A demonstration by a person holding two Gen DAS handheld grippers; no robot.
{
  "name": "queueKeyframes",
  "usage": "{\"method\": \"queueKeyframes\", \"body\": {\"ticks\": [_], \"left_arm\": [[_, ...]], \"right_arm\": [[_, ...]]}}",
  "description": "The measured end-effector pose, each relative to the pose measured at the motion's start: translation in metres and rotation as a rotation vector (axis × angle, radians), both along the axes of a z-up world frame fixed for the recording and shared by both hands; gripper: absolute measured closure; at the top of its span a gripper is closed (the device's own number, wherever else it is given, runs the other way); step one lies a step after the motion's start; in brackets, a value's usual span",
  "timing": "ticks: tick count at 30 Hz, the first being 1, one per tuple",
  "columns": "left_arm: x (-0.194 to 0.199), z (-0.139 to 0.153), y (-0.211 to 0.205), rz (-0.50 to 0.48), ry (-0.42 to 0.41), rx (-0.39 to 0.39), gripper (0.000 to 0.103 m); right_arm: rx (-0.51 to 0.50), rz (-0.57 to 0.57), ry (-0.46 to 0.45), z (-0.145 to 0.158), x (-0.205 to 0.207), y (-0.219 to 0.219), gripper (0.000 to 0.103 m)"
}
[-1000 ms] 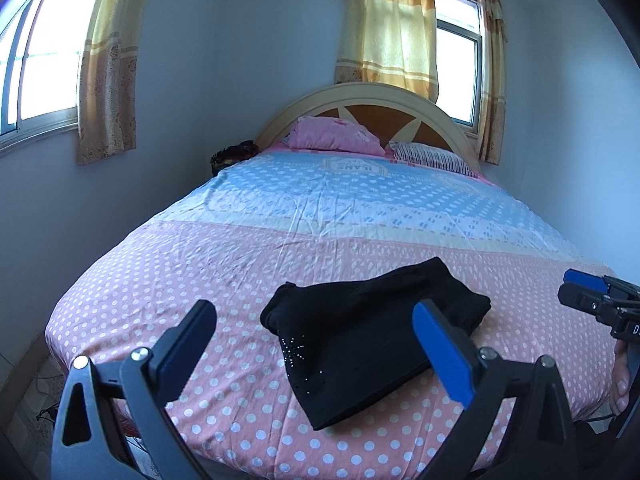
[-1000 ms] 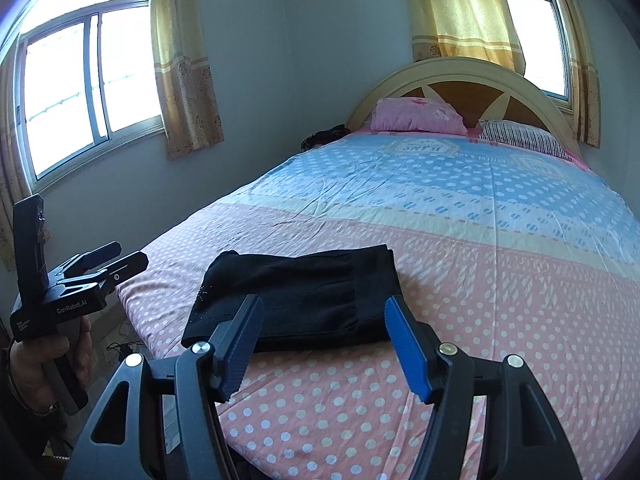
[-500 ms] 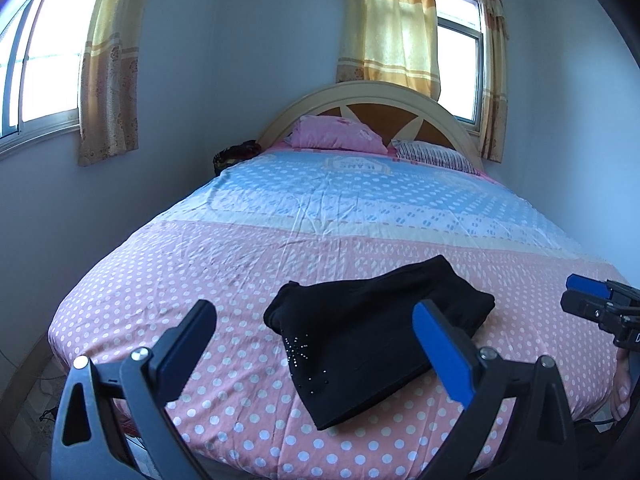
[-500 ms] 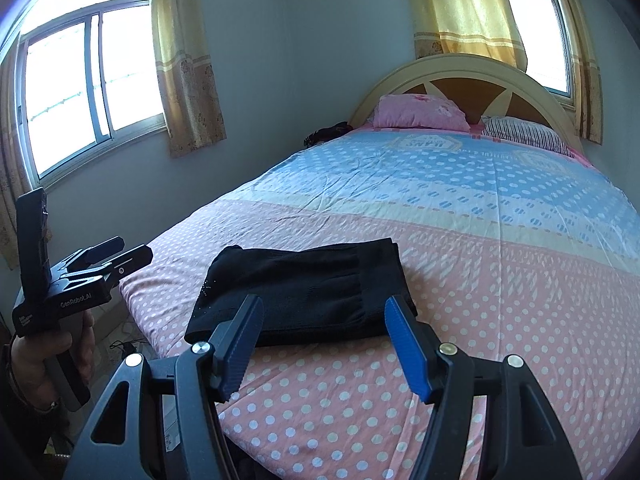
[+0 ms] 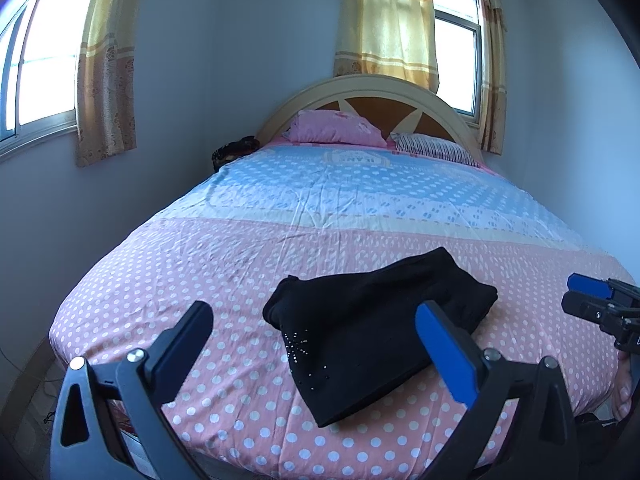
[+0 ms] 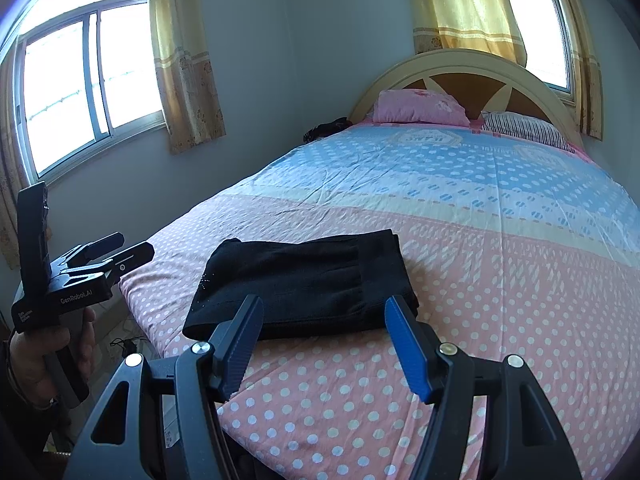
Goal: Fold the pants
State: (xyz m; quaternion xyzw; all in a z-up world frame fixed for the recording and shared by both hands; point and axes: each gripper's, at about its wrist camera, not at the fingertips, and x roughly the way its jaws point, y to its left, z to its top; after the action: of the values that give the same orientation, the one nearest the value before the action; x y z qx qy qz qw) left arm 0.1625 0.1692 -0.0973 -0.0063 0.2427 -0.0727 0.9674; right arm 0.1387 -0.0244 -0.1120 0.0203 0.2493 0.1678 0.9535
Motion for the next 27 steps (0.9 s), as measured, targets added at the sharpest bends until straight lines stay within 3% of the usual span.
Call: {"method": "queueKeyframes", "body": {"ticks": [10,27], "left_arm": [[-0.0028,0.0067,-0.0076,0.002,-0.023,0.052,0.0],[0.0048,-0.0003,-0.0026,0.022,0.018,0.038,0.0]], "right_arm": [[0.0,-0.009,-0.009,-0.0007,-0.0015,-0.0016,0.038],[-0.013,0.011,0.008,-0.0079,-0.0022,0.0039,0.038]]}}
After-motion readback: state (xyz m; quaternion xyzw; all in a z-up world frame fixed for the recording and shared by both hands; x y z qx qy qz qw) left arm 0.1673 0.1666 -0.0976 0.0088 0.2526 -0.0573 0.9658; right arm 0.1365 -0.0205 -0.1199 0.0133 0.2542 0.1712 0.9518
